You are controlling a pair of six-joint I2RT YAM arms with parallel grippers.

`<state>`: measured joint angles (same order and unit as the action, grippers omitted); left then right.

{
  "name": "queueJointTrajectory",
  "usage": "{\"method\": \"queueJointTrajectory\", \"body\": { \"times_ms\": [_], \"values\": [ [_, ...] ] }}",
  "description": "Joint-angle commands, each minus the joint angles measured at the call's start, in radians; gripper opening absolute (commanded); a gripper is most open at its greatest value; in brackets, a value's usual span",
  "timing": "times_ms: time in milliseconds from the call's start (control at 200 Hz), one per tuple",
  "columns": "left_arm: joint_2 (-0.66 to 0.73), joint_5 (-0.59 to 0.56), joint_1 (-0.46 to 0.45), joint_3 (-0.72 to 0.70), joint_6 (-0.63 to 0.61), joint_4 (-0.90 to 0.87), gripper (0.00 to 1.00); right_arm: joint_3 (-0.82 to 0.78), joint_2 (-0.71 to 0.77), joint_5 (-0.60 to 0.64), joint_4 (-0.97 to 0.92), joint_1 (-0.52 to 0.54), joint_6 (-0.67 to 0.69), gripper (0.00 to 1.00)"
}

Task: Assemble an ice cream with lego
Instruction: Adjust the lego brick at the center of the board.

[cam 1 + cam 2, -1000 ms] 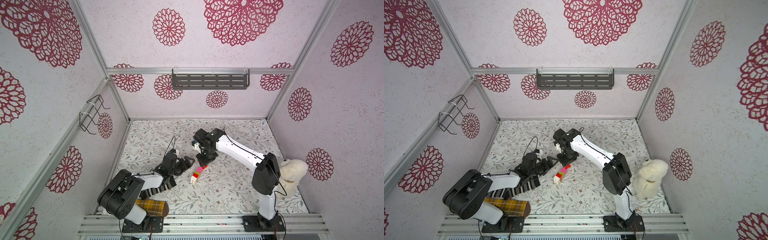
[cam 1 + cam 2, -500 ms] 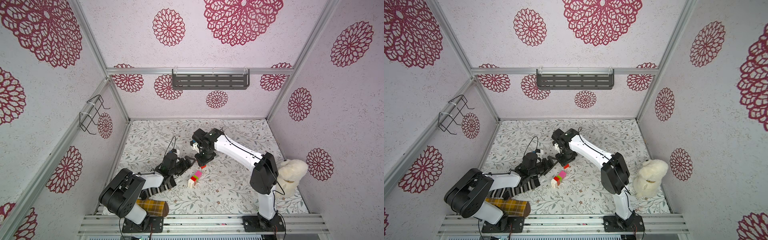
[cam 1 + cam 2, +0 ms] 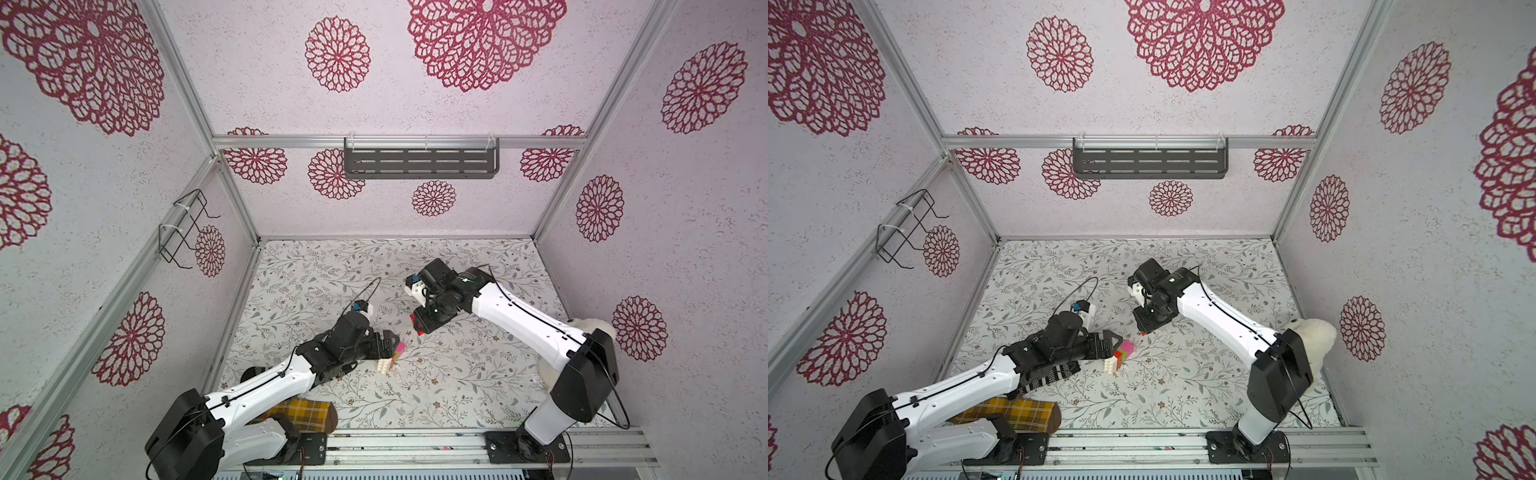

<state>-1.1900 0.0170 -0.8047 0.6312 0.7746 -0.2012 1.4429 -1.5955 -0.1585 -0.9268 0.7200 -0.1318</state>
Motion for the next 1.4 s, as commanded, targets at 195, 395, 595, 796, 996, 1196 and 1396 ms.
{"method": "queueJointTrajectory", "body": {
  "times_ms": [195, 395, 595, 796, 996, 1196, 1396],
  "values": [
    [-0.122, -0.26, -0.124, -0.062, -0.185, -0.05, 0.94, -0.093, 0.115, -0.092, 0.119, -0.028, 0.016, 0.0],
    [-0.206, -0.299, -0.146, -0.02, -0.19, -0.035, 0.9, -0.119, 0.153, -0.108, 0.146, -0.028, 0.019, 0.0],
    [-0.228, -0.312, -0.139, 0.005, -0.264, -0.022, 0.9, -0.139, 0.176, -0.126, 0.167, -0.028, 0.017, 0.0],
    [-0.22, -0.232, -0.093, 0.0, -0.334, 0.04, 0.84, -0.155, 0.181, -0.137, 0.18, -0.027, 0.014, 0.0],
    [-0.228, -0.066, -0.056, -0.019, -0.326, 0.09, 0.64, -0.153, 0.192, -0.141, 0.176, -0.028, 0.014, 0.0],
    [-0.263, 0.02, -0.054, -0.013, -0.295, 0.108, 0.47, -0.148, 0.192, -0.14, 0.177, -0.027, 0.013, 0.0],
    [-0.208, 0.005, -0.059, 0.051, -0.209, -0.012, 0.28, -0.153, 0.214, -0.13, 0.18, -0.028, 0.009, 0.0]
  ]
}}
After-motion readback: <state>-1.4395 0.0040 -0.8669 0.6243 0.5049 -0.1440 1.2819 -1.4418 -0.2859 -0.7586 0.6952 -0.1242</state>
